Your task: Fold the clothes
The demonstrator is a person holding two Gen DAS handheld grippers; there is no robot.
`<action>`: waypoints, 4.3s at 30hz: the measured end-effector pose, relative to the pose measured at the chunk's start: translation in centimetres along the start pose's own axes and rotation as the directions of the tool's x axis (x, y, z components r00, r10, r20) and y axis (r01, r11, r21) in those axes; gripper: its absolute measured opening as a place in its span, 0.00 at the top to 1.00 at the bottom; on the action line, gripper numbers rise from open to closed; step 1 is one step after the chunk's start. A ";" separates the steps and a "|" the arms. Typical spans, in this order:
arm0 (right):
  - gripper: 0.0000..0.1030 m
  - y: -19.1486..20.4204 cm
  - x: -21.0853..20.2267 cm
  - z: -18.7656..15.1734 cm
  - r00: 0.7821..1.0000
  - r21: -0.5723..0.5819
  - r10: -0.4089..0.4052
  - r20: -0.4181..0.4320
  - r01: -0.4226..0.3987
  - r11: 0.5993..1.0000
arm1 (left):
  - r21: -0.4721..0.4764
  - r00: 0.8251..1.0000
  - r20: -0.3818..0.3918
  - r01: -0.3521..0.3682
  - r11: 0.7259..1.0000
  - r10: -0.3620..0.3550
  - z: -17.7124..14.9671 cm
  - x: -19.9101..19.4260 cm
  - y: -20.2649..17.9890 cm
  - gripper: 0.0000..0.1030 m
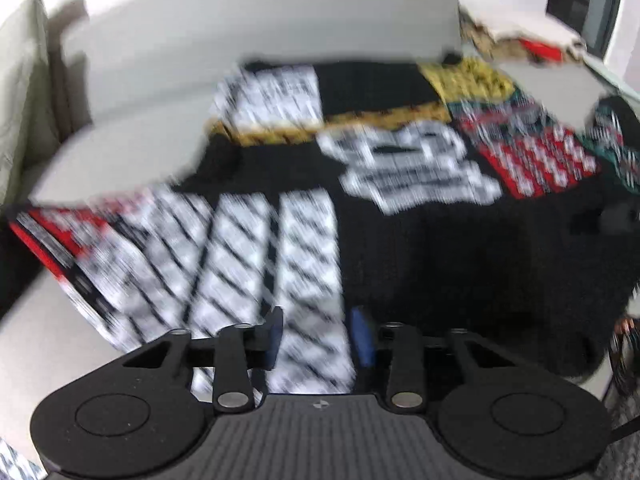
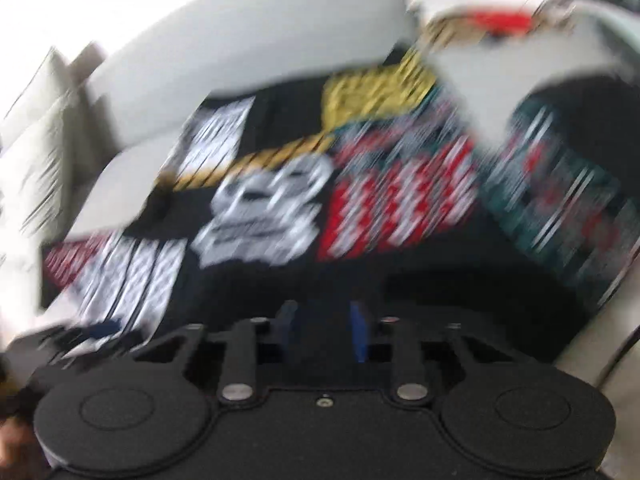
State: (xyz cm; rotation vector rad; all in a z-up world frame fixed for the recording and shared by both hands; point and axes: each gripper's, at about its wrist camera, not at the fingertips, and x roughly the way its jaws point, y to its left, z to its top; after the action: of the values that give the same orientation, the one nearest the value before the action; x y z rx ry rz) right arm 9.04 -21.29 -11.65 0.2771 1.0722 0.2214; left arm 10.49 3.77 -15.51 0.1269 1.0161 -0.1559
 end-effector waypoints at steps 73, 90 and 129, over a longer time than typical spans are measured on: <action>0.16 2.8 -9.4 -2.5 0.985 0.161 0.060 0.161 -0.087 0.983 | -0.463 0.985 0.171 0.110 0.879 -0.033 -4.5 -7.9 16.4 0.55; 0.80 -1.6 1.8 -5.1 0.998 0.057 -0.065 -0.013 0.065 0.996 | -0.069 0.998 0.055 -0.018 0.997 0.022 -0.9 -3.3 0.2 0.76; 0.92 -27.6 -9.0 2.5 0.701 0.707 -0.357 0.618 -0.297 0.642 | -0.039 0.952 0.286 0.125 0.991 -0.109 1.7 -11.2 -3.5 0.58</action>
State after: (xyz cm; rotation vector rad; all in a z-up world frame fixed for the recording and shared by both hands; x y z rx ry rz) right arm 8.34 -50.48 -12.09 1.0508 0.2894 -0.4128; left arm 5.46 0.82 -5.19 -0.0081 0.7401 -0.2464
